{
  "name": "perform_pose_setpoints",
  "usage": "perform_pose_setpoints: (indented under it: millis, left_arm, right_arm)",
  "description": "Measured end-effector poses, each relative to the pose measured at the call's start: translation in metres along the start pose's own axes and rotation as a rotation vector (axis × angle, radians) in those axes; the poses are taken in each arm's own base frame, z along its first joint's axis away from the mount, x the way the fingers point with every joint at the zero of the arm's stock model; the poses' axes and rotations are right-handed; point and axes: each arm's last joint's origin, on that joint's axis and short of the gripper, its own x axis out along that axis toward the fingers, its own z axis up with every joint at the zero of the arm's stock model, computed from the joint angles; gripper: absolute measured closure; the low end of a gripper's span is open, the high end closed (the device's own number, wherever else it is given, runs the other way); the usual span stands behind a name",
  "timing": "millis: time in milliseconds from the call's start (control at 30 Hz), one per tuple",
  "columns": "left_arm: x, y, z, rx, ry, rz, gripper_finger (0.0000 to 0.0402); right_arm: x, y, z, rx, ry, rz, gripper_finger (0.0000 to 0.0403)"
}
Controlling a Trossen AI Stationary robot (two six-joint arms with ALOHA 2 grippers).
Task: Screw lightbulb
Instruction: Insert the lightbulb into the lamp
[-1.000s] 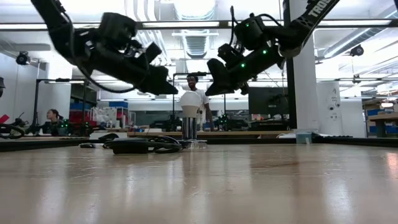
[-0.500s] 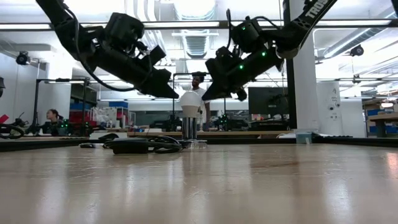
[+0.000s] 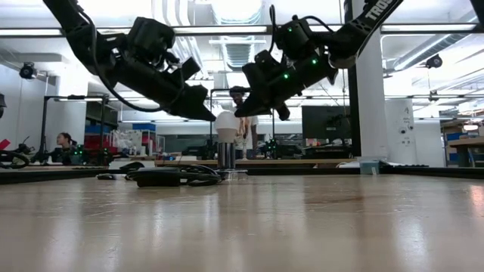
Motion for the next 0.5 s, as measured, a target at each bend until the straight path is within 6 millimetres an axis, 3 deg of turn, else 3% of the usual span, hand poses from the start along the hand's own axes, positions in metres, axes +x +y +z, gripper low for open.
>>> perform_pose_setpoints:
  millis: [267, 500]
  left_arm:
    - [-0.001, 0.001, -0.005, -0.05, 0.043, 0.032, 0.0361]
    - [-0.009, -0.011, -0.002, -0.182, 0.046, -0.166, 0.0361]
  right_arm:
    - [-0.001, -0.005, -0.004, 0.017, 0.051, -0.057, 0.0403]
    - [-0.005, -0.005, -0.001, -0.008, 0.052, -0.064, 0.0403]
